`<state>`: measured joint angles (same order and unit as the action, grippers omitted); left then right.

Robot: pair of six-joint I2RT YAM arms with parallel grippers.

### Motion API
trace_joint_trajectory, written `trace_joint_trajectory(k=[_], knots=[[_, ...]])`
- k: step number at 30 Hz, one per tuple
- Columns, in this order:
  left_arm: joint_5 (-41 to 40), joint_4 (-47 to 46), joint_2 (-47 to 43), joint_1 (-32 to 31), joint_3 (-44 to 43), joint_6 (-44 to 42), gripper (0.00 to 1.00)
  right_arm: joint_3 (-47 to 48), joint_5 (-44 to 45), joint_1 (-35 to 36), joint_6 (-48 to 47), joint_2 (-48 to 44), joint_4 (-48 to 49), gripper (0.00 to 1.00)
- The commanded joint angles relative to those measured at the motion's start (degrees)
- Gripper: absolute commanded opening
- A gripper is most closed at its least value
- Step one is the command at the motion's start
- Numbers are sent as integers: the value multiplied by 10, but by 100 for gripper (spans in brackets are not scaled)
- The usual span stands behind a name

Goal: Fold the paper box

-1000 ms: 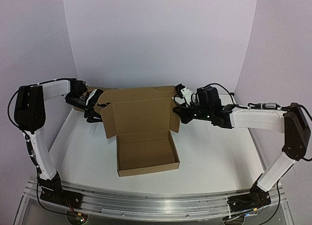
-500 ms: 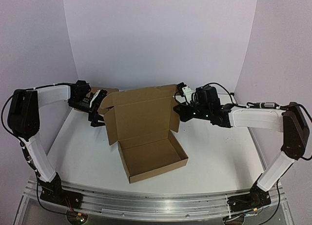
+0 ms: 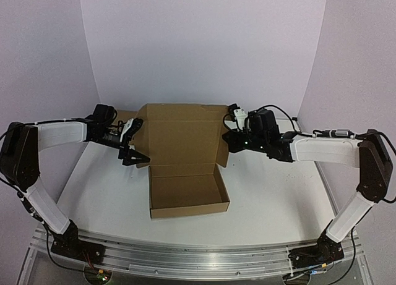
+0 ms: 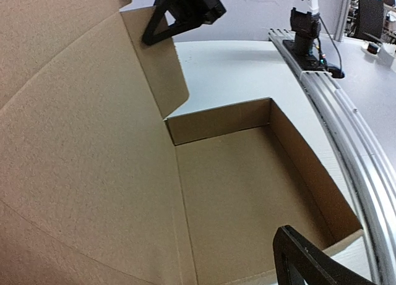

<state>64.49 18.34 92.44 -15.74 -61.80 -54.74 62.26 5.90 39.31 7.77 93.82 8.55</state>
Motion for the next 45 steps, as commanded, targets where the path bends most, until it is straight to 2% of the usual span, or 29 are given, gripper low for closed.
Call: trace_joint_trajectory(k=[1,4,6,10,12,15,20,23,27,31,35,39,45], knots=[[15,-21,2,9,-31,-6,93,-11,-1,3,-3,-3,-5,0],[63,119,-3,24,-68,-126,95,-20,8,3,-13,-12,-10,0],[79,207,6,56,-98,-196,96,-19,2,3,-22,-14,-14,0],[75,293,43,132,-148,-297,97,-19,-33,3,-49,-14,-14,0],[68,306,62,148,-167,-316,96,-20,-52,3,-61,-14,-14,0],[54,262,78,153,-165,-297,95,-22,-69,2,-65,-14,-14,0],[23,95,94,153,-139,-184,92,-26,-82,2,-69,-17,-13,0],[16,37,121,155,-163,-121,89,-27,-86,2,-73,-19,-13,0],[-6,8,165,155,-212,-101,83,-30,-93,-1,-92,-24,-13,0],[-43,-71,201,155,-241,-31,75,-28,-119,-4,-109,-27,-14,0],[-44,-28,212,147,-258,-91,76,-22,-126,-7,-110,-24,-14,0],[-37,-17,211,129,-249,-116,78,-21,-125,-8,-109,-20,-14,0],[-10,66,199,105,-241,-190,81,-15,-120,-8,-106,-13,-14,0]])
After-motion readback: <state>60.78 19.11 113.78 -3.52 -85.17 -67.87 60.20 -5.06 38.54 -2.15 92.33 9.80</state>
